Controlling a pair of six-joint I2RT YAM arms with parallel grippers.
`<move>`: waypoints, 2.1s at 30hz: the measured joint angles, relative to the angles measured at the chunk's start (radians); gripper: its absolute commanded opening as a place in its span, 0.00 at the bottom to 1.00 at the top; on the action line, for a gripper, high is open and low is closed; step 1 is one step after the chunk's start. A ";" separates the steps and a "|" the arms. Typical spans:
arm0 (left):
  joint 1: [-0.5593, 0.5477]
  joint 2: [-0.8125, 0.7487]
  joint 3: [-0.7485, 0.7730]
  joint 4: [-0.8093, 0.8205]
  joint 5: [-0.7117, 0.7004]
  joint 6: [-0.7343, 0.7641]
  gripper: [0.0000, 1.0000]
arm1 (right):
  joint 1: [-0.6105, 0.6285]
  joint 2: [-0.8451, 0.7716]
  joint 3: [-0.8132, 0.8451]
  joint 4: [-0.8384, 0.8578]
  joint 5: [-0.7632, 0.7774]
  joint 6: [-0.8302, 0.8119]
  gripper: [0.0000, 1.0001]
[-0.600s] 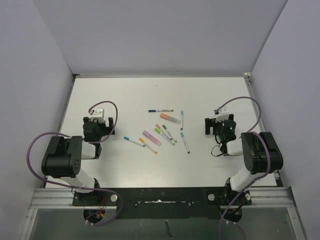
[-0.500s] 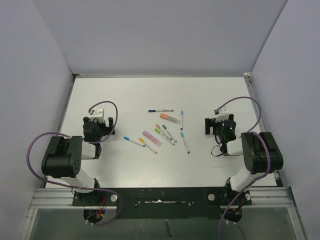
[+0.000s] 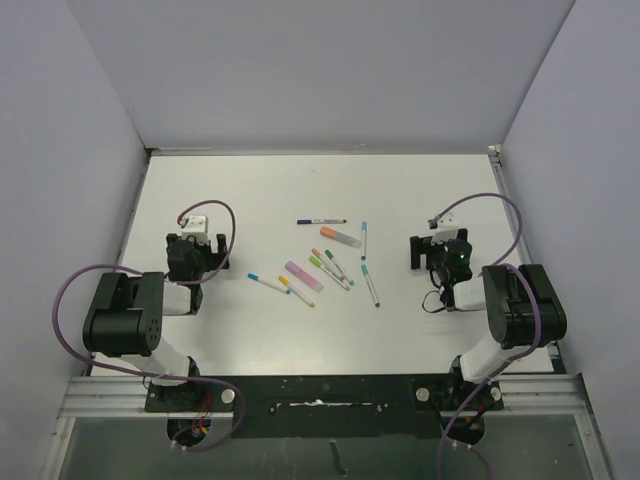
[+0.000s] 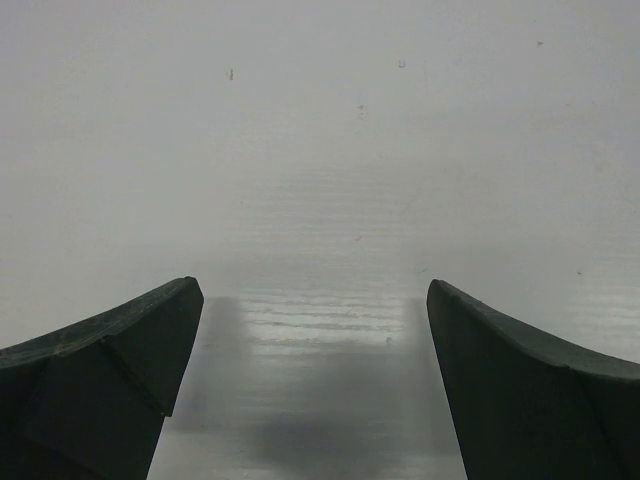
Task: Open the pen caps
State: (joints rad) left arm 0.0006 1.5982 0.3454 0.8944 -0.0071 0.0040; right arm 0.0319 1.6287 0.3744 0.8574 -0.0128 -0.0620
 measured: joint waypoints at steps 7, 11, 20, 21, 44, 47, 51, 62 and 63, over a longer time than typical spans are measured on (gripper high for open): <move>0.000 -0.126 0.125 -0.284 -0.063 -0.035 0.98 | 0.097 -0.119 0.126 -0.283 0.151 0.008 0.98; 0.000 -0.252 0.195 -0.409 -0.101 -0.143 0.98 | 0.143 -0.158 0.321 -0.480 0.147 0.084 0.98; 0.027 -0.323 0.237 -0.522 0.115 -0.452 0.98 | 0.227 -0.174 0.493 -0.786 -0.014 0.176 0.98; 0.026 -0.323 0.232 -0.523 0.137 -0.472 0.97 | 0.262 -0.171 0.513 -0.820 -0.021 0.173 0.99; 0.009 -0.360 0.309 -0.873 0.137 -0.525 0.95 | 0.923 0.333 0.991 -0.996 -0.168 0.016 0.56; 0.013 -0.386 0.309 -0.907 0.124 -0.525 0.95 | 0.951 0.394 1.040 -1.003 -0.175 -0.002 0.48; 0.023 -0.398 0.309 -0.937 0.113 -0.525 0.95 | 0.957 0.450 1.085 -1.019 -0.182 -0.014 0.43; 0.029 -0.406 0.309 -0.974 0.104 -0.525 0.96 | 0.956 0.508 1.132 -1.033 -0.183 -0.029 0.37; 0.029 -0.407 0.309 -0.975 0.103 -0.525 0.95 | 0.956 0.511 1.134 -1.032 -0.183 -0.029 0.36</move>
State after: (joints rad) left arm 0.0296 1.1915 0.6540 -0.0807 0.0959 -0.5209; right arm 0.9874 2.1399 1.5085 -0.1741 -0.1959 -0.0914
